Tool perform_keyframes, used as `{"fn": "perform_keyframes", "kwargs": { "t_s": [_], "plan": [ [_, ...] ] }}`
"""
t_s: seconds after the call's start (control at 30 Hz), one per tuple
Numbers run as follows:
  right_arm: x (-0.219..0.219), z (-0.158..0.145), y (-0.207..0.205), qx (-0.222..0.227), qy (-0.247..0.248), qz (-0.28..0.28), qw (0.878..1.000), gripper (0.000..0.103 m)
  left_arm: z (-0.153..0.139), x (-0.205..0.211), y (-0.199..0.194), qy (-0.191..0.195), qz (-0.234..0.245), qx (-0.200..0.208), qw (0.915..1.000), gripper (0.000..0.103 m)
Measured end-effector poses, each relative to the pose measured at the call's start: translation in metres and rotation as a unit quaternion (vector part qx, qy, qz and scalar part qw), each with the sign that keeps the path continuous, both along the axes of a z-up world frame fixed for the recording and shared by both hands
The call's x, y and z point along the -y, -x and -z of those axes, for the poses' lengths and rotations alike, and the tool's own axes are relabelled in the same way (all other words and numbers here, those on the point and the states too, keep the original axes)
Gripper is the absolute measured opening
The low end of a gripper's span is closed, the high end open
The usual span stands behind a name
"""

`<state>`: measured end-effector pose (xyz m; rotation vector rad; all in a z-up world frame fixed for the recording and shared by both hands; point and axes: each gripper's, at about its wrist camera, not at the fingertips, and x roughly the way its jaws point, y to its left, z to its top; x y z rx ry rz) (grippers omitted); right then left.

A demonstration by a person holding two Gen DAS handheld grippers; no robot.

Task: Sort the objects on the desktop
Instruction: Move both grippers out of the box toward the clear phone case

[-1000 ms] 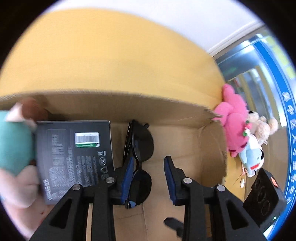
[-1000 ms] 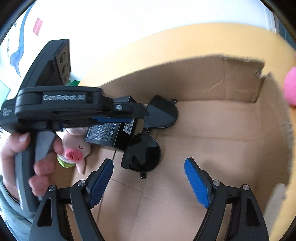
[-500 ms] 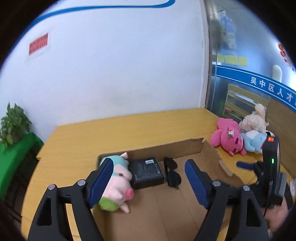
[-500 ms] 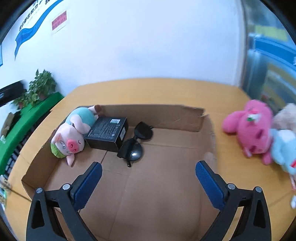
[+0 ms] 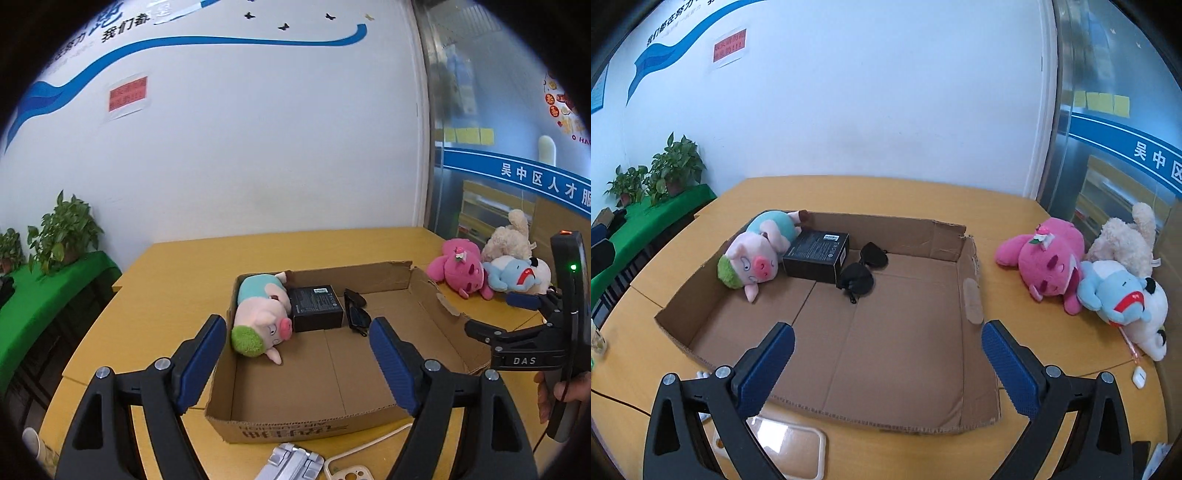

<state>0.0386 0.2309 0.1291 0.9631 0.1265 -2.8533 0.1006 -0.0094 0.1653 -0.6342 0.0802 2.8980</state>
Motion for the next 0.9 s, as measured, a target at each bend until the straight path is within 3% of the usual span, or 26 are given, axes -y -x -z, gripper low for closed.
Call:
{"fn": "perform_keyframes", "kwargs": {
  "t_s": [0.37,0.5,0.57,0.7,0.9],
  "plan": [
    [0.002,0.009,-0.023,0.004,0.036,-0.026,0.999,0.103,0.034,0.0,-0.016,-0.026,0.037,0.045,0.9979,0.08],
    [0.008,0.016,-0.029,0.007,0.017,-0.031,0.999,0.103,0.054,-0.002,-0.009,-0.045,0.05,0.083,0.9943,0.08],
    [0.009,0.026,-0.03,0.021,0.015,-0.05,0.998,0.103,0.071,-0.002,-0.002,-0.058,0.055,0.12,0.9896,0.08],
    [0.006,0.059,-0.031,0.079,0.063,-0.117,0.988,0.103,0.109,-0.003,0.007,-0.09,0.062,0.201,0.9735,0.08],
    [0.013,0.13,-0.029,0.18,0.071,-0.152,0.969,0.097,0.154,-0.013,0.012,-0.083,0.075,0.287,0.9513,0.078]
  ]
}}
